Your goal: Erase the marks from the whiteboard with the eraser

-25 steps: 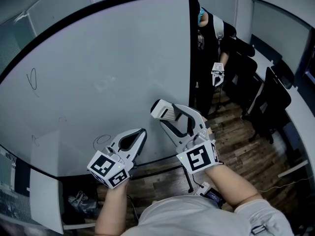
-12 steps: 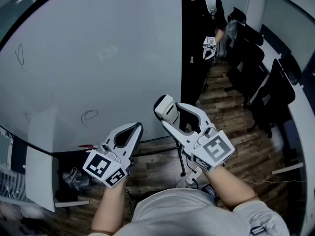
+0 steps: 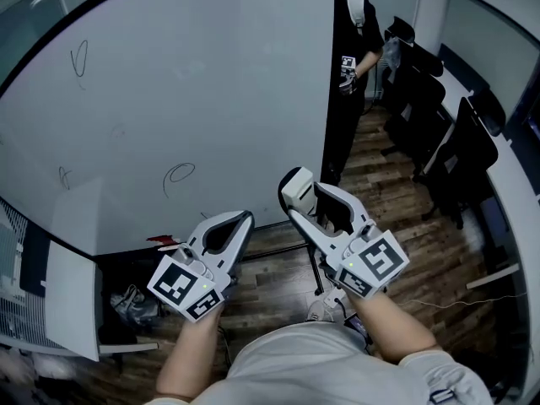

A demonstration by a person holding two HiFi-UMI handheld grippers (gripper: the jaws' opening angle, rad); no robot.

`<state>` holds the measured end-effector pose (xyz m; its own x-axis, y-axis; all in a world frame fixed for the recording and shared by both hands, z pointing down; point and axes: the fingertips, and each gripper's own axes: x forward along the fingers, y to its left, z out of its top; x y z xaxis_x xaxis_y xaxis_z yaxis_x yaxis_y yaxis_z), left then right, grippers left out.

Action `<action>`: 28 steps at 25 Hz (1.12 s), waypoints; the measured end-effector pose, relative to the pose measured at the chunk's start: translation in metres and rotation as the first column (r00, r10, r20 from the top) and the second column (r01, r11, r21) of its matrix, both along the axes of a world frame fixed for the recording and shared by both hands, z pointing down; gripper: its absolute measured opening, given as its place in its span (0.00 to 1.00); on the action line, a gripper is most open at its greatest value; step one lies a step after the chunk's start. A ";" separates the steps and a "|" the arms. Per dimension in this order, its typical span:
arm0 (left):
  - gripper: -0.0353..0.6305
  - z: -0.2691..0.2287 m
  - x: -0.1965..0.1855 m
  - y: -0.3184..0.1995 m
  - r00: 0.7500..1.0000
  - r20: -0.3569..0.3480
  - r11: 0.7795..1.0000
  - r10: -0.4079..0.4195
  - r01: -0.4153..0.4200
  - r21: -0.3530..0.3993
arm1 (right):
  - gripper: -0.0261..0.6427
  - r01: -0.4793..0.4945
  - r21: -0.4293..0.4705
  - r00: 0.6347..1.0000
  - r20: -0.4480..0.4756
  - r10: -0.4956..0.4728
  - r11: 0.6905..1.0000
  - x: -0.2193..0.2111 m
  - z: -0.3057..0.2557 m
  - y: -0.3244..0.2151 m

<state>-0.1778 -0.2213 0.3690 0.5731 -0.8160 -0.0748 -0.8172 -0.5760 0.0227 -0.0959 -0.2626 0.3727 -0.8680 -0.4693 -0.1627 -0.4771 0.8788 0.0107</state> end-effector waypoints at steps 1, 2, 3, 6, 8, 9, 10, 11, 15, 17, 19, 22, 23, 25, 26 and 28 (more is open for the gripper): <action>0.06 0.002 -0.004 0.010 1.000 0.006 1.000 0.001 -0.001 -0.001 | 0.39 -0.008 -0.005 1.000 0.007 0.008 1.000 -0.003 0.001 0.009; 0.06 0.005 -0.010 0.021 1.000 0.012 1.000 -0.003 0.003 -0.002 | 0.39 -0.015 -0.011 1.000 0.013 0.015 1.000 -0.007 0.003 0.019; 0.06 0.008 -0.016 0.032 1.000 0.014 1.000 -0.010 0.010 -0.003 | 0.39 -0.018 -0.017 1.000 0.017 0.018 1.000 -0.011 0.005 0.030; 0.06 0.014 -0.029 0.067 1.000 0.008 1.000 -0.021 0.021 -0.005 | 0.39 -0.019 -0.024 1.000 0.019 0.019 1.000 -0.020 0.010 0.067; 0.06 0.016 -0.032 0.089 1.000 0.004 1.000 -0.015 0.015 0.001 | 0.39 -0.024 -0.027 0.999 0.023 0.025 0.999 -0.024 0.012 0.090; 0.06 0.017 -0.034 0.099 1.000 0.003 1.000 -0.012 0.012 0.005 | 0.39 -0.029 -0.028 0.999 0.024 0.029 0.999 -0.026 0.013 0.101; 0.06 0.018 -0.035 0.107 1.000 0.001 1.000 -0.008 0.008 0.007 | 0.39 -0.033 -0.029 0.999 0.024 0.033 0.999 -0.029 0.014 0.111; 0.06 0.019 -0.037 0.115 1.000 -0.003 1.000 -0.005 0.005 0.008 | 0.39 -0.036 -0.027 0.999 0.022 0.037 0.999 -0.031 0.015 0.122; 0.06 0.018 -0.031 0.141 0.999 -0.026 1.000 0.022 -0.022 0.020 | 0.39 -0.046 -0.011 0.999 0.003 0.046 0.999 -0.030 0.014 0.158; 0.06 0.013 -0.021 0.153 0.999 -0.029 0.999 0.038 -0.037 0.036 | 0.39 -0.051 0.001 0.999 0.000 0.051 0.999 -0.023 0.011 0.172; 0.06 0.008 -0.011 0.164 0.999 -0.026 0.998 0.047 -0.046 0.048 | 0.39 -0.051 0.013 0.999 0.004 0.051 0.999 -0.016 0.007 0.185; 0.06 0.004 0.004 0.175 0.998 -0.021 0.997 0.053 -0.051 0.060 | 0.39 -0.047 0.025 0.999 0.009 0.047 0.999 -0.003 0.005 0.197; 0.06 0.003 0.010 0.178 0.998 -0.019 0.997 0.052 -0.050 0.064 | 0.39 -0.044 0.026 0.999 0.012 0.043 0.999 0.002 0.004 0.200; 0.06 0.000 0.022 0.184 0.999 -0.016 0.997 0.046 -0.045 0.071 | 0.39 -0.036 0.028 0.999 0.018 0.035 0.999 0.015 0.002 0.206; 0.06 -0.002 0.029 0.187 0.999 -0.017 0.996 0.041 -0.040 0.073 | 0.39 -0.032 0.030 0.999 0.019 0.031 0.999 0.022 0.000 0.209; 0.06 -0.005 0.042 0.191 0.999 -0.022 0.997 0.030 -0.028 0.075 | 0.39 -0.022 0.028 1.000 0.018 0.021 0.999 0.035 -0.002 0.213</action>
